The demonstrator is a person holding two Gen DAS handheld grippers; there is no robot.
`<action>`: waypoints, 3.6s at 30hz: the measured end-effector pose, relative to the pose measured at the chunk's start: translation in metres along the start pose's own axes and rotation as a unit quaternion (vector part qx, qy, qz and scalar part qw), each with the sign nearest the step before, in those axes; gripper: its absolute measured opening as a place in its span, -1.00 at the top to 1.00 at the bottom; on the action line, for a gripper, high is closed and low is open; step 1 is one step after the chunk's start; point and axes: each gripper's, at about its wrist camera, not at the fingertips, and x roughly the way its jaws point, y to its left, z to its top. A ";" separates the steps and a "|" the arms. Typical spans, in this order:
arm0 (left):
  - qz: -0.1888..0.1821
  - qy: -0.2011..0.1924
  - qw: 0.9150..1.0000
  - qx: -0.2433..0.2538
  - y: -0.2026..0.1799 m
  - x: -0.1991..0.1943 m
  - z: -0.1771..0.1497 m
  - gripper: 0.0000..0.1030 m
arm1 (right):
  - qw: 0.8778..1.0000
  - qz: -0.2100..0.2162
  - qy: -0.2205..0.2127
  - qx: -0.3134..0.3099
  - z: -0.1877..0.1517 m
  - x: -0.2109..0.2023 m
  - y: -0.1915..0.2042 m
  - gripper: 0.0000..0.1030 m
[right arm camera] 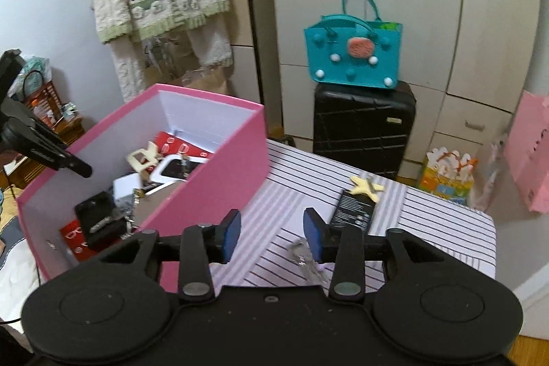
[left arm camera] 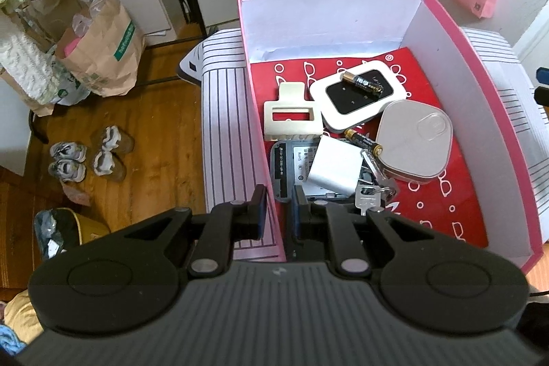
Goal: Organize rigid objects
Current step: 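Grasp the yellow star toy on the table with the right gripper, then carry the yellow star into the pink box and release it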
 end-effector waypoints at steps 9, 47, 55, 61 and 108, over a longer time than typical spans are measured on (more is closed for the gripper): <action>0.028 0.012 0.999 -0.012 -0.009 0.001 0.004 0.74 | 1.000 -0.020 -0.008 0.007 -0.014 0.018 -0.038 -0.06; 0.027 -0.021 0.999 -0.016 -0.006 -0.002 0.003 0.74 | 0.997 -0.066 0.001 0.034 0.005 0.156 -0.092 -0.06; 0.019 -0.029 0.999 -0.010 -0.004 -0.003 -0.001 0.74 | 0.995 -0.061 -0.019 0.073 0.002 0.130 -0.094 -0.05; 0.017 -0.028 0.999 -0.010 -0.004 -0.002 -0.002 0.74 | 0.996 -0.037 -0.031 0.070 0.006 0.102 -0.077 -0.05; 0.000 -0.041 0.999 -0.011 0.002 -0.006 -0.009 0.74 | 0.994 0.087 -0.037 0.050 -0.005 0.005 0.006 -0.10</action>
